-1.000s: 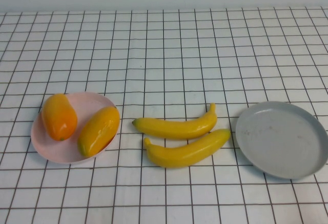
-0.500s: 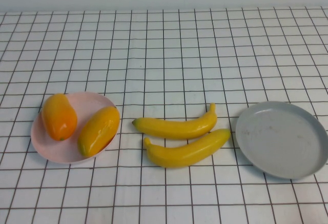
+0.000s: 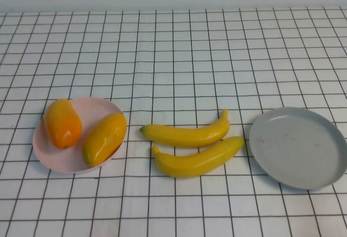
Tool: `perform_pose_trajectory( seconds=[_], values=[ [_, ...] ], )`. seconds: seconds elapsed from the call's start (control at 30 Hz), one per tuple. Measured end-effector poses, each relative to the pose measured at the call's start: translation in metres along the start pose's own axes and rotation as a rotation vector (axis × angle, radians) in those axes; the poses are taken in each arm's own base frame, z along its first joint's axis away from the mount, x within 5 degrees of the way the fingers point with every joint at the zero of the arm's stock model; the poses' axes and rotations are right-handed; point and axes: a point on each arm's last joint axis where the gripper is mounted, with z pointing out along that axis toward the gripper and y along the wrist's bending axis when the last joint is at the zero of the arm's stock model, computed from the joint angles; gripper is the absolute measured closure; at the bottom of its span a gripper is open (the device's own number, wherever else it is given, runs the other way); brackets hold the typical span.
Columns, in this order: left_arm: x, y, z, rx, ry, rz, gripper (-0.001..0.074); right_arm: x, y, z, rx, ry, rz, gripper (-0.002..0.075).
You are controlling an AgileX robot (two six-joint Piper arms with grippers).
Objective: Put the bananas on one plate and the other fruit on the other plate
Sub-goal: Put another type of fruit in the right plate
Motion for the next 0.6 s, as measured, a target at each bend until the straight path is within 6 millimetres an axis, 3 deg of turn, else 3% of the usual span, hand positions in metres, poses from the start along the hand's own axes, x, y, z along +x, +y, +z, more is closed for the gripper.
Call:
perform_pose_trajectory(
  seconds=[0.23, 0.6],
  values=[
    [0.0, 0.0, 0.0, 0.0, 0.0, 0.0, 0.0737, -0.012, 0.013, -0.002, -0.186, -0.078, 0.676, 0.0741],
    [0.0, 0.0, 0.0, 0.0, 0.0, 0.0, 0.0737, -0.015, 0.013, -0.002, -0.198, -0.111, 0.717, 0.0741]
  ],
)
